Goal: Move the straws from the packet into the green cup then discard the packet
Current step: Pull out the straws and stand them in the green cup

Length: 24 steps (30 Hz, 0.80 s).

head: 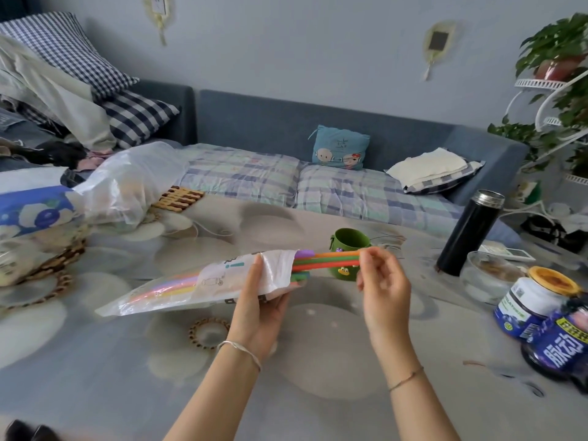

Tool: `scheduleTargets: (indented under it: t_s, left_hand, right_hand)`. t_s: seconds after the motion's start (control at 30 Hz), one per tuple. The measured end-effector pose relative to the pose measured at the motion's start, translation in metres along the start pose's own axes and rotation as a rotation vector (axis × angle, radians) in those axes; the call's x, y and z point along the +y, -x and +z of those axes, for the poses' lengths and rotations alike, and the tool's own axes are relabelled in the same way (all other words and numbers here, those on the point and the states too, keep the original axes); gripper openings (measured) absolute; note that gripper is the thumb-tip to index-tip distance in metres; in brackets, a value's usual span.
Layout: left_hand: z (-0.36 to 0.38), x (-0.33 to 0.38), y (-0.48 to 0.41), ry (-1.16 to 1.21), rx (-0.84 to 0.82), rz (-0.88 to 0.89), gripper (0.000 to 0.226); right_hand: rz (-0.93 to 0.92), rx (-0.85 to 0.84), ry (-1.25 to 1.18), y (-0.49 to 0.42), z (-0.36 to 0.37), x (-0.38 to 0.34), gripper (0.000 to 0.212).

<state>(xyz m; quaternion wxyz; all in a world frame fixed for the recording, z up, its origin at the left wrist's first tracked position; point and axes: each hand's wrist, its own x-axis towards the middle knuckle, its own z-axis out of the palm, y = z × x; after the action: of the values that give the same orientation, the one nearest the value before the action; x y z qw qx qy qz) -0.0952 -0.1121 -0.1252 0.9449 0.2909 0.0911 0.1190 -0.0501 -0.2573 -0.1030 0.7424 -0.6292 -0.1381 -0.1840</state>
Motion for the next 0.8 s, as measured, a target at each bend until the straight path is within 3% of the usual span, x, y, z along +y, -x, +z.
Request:
scheduleTargets:
  t_s: [0.07,0.17,0.23,0.33,0.43,0.5,0.67,0.8]
  left_hand:
    - [0.000,0.000,0.001,0.001,0.006,-0.002,0.043]
    - [0.000,-0.009,0.000,-0.063,-0.009,-0.008,0.035]
    - [0.002,-0.013,0.002,-0.070,-0.018,-0.023,0.030]
    - [0.000,-0.011,0.000,-0.103,-0.033,0.007,0.038]
    - [-0.005,-0.006,-0.008,-0.091,-0.011,0.034,0.050]
    - [-0.008,-0.005,-0.013,-0.065,0.006,0.033,0.055]
    - [-0.004,-0.018,-0.013,-0.044,0.069,-0.013,0.030]
    - [-0.004,-0.022,-0.020,-0.075,0.074,-0.009,0.038]
  right_hand:
    - [0.154,0.057,-0.137,-0.002,-0.002,0.000,0.003]
    - [0.371,-0.109,-0.205,0.004,0.006,0.007,0.035]
    - [0.366,-0.189,-0.114,0.009,0.014,0.009,0.038]
    - [0.253,-0.008,-0.016,0.008,0.017,0.005,0.030]
    - [0.227,0.274,-0.215,-0.003,0.004,-0.002,0.035]
    - [0.224,0.331,-0.297,-0.008,-0.001,-0.005,0.032]
    - [0.324,-0.019,-0.024,0.003,0.016,0.013,0.022]
    - [0.350,-0.005,-0.065,0.000,0.020,0.016,0.022]
